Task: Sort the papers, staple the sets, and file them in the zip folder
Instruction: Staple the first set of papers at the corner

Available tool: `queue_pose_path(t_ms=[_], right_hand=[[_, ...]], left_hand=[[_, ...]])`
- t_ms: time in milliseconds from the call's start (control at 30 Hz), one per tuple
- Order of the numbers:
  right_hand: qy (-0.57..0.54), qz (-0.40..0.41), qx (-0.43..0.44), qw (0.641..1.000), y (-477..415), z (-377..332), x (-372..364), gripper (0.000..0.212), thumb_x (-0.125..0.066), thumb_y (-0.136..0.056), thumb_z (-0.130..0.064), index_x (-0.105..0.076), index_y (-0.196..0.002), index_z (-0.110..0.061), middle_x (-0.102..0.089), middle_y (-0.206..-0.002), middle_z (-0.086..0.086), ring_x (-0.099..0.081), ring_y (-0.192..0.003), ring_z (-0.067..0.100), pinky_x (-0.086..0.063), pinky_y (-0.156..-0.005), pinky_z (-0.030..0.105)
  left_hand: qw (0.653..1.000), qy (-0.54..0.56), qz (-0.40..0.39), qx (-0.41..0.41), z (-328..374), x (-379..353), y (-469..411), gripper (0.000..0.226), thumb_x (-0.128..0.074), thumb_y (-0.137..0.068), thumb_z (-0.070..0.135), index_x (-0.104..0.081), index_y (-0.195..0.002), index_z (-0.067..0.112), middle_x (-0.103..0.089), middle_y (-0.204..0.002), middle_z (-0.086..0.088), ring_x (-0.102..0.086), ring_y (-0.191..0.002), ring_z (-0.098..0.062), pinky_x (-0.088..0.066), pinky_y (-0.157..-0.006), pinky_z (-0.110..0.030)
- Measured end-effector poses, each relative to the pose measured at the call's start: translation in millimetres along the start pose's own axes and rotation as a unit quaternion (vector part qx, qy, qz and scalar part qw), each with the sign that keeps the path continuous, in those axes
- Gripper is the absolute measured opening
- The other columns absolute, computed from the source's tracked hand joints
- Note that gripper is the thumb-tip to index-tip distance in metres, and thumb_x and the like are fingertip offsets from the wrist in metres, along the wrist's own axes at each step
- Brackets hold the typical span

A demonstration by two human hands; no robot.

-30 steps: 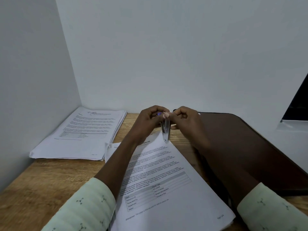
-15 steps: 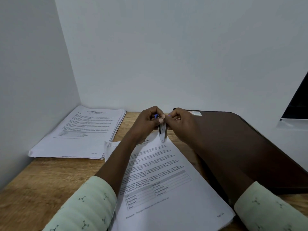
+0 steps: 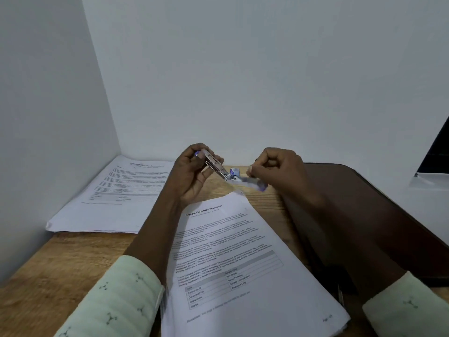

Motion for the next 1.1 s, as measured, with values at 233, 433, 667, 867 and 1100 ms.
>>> queue_pose_path(t_ms=[233, 433, 667, 867, 1100], right_hand=[[-0.023, -0.065, -0.034, 0.997, 4, 6, -27, 0.019, -0.067, -0.086, -0.005, -0.066, -0.069, -0.015, -0.071, -0.069, 0.010, -0.062, -0.062, 0.013, -0.050, -0.051, 0.024], [-0.042, 0.019, -0.018, 0.999, 0, 8, -18, 0.015, -0.073, -0.084, -0.019, -0.063, -0.073, -0.022, -0.064, -0.066, -0.001, -0.056, -0.063, 0.015, -0.050, -0.059, 0.036], [-0.066, 0.042, -0.096, 0.992, -1, 19, -28, 0.046, -0.072, -0.058, -0.071, -0.062, -0.083, -0.033, -0.065, -0.077, -0.012, -0.066, -0.080, 0.014, -0.055, -0.076, 0.042], [-0.145, -0.002, -0.095, 0.985, 2, 18, -38, 0.018, -0.072, -0.083, -0.032, -0.060, -0.088, -0.020, -0.062, -0.082, -0.003, -0.062, -0.078, 0.014, -0.051, -0.076, 0.040], [-0.178, -0.004, -0.116, 0.977, 4, 16, -40, 0.010, -0.063, -0.089, -0.012, -0.055, -0.096, -0.011, -0.053, -0.073, -0.005, -0.051, -0.060, 0.007, -0.042, -0.052, 0.022]], left_hand=[[0.997, 0.047, -0.067, 0.014, -5, -18, 2, 0.037, -0.095, -0.055, 0.024, -0.075, -0.084, 0.013, -0.068, -0.083, -0.006, -0.072, -0.081, -0.022, -0.059, -0.084, -0.036], [0.995, 0.039, -0.086, 0.044, -11, -31, 8, 0.029, -0.090, -0.061, 0.021, -0.075, -0.084, 0.013, -0.069, -0.085, -0.006, -0.072, -0.082, -0.021, -0.059, -0.081, -0.034], [0.990, -0.005, -0.114, 0.078, -21, -57, 17, 0.031, -0.050, -0.090, 0.001, -0.074, -0.077, 0.016, -0.068, -0.085, -0.003, -0.070, -0.082, -0.015, -0.061, -0.080, -0.031], [0.989, 0.016, -0.127, 0.079, -20, -62, 20, 0.025, -0.051, -0.086, 0.005, -0.074, -0.080, 0.013, -0.072, -0.089, -0.010, -0.073, -0.095, -0.026, -0.060, -0.080, -0.032], [0.986, 0.044, -0.136, 0.088, -23, -63, 19, 0.009, -0.069, -0.077, 0.009, -0.072, -0.085, 0.010, -0.072, -0.094, -0.013, -0.072, -0.101, -0.028, -0.060, -0.080, -0.032]])
Point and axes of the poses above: each hand's wrist, its own y-axis away from the middle knuckle, its own x-axis out of the back of the hand, z = x × y, the point moved 9 cm from there along -y, towards the middle knuckle
